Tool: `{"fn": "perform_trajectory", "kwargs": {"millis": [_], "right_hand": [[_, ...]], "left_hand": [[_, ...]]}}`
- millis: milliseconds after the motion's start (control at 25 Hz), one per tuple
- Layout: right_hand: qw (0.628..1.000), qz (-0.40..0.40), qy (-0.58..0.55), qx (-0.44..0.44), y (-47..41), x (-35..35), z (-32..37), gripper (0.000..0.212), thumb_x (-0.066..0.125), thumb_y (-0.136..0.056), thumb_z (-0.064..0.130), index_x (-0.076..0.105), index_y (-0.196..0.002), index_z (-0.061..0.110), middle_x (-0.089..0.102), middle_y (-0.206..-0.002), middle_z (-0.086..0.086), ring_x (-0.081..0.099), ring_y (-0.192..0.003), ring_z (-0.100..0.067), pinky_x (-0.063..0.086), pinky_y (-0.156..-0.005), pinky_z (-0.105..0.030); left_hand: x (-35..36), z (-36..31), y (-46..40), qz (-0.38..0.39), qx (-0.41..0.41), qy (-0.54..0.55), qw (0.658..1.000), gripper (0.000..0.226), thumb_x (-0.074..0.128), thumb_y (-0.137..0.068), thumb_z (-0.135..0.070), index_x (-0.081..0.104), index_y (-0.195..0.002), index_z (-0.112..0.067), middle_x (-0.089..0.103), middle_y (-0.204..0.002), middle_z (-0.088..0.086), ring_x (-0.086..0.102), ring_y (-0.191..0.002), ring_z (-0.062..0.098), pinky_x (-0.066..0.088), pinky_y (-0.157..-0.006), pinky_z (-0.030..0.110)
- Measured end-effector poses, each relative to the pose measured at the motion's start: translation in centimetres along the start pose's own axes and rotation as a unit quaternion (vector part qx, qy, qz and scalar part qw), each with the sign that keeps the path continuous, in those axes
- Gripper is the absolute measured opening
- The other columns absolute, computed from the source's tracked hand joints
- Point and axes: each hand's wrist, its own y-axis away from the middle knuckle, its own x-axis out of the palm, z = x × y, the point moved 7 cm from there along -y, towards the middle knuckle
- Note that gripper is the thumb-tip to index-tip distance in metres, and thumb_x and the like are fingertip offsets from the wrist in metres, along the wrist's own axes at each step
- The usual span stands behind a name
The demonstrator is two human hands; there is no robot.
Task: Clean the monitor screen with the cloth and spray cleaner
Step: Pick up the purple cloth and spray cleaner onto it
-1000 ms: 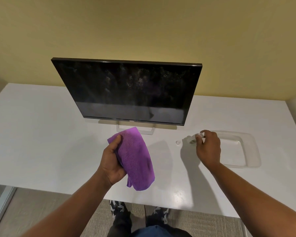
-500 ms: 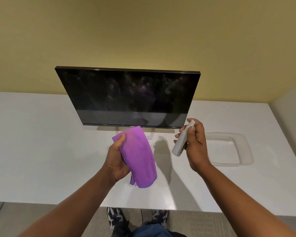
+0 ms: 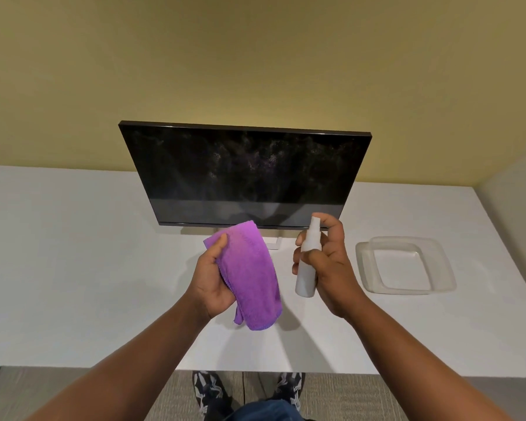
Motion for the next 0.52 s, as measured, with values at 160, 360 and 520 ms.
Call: {"fn": "perform_trajectory", "kwargs": {"millis": [160,360,520], "right_hand": [[0.999,0.042,0.008,-0.012,0.4,1.6,0.3,0.062,0.067,-0.095,0.021,0.037,-0.143,0.045,0.067,-0.109,-0.004,0.071,-0.088,-0.029,0.059,-0.077,-0.034],[0.987,0.065,0.146,-0.03,1.7,2.6,-0.3,0.053,0.059,-0.1,0.045,0.035,-0.145,0.06,0.061,-0.119,0.001,0.07,-0.063,-0.023,0.057,-0.057,-0.026],[0.967,0.071,0.241,-0.051,2.4,2.8,-0.9,0.065,0.056,-0.087,0.033,0.038,-0.145,0.057,0.059,-0.126,0.017,0.061,-0.087,0.002,0.058,-0.081,-0.032]], "left_hand": [[-0.7,-0.9,0.1,-0.007,0.011,-0.013,1.0,0.053,0.07,-0.086,-0.051,0.068,-0.129,-0.021,0.075,-0.109,0.014,0.072,-0.099,0.029,0.059,-0.078,0.042],[-1.3,-1.7,-0.4,-0.003,0.014,-0.015,1.0,0.052,0.065,-0.091,-0.053,0.066,-0.132,-0.021,0.074,-0.114,0.015,0.073,-0.1,0.029,0.059,-0.081,0.043],[-1.0,-2.2,-0.7,0.019,0.012,-0.03,0.999,0.058,0.064,-0.088,-0.057,0.067,-0.132,-0.021,0.073,-0.12,0.017,0.075,-0.101,0.03,0.059,-0.082,0.046]]}}
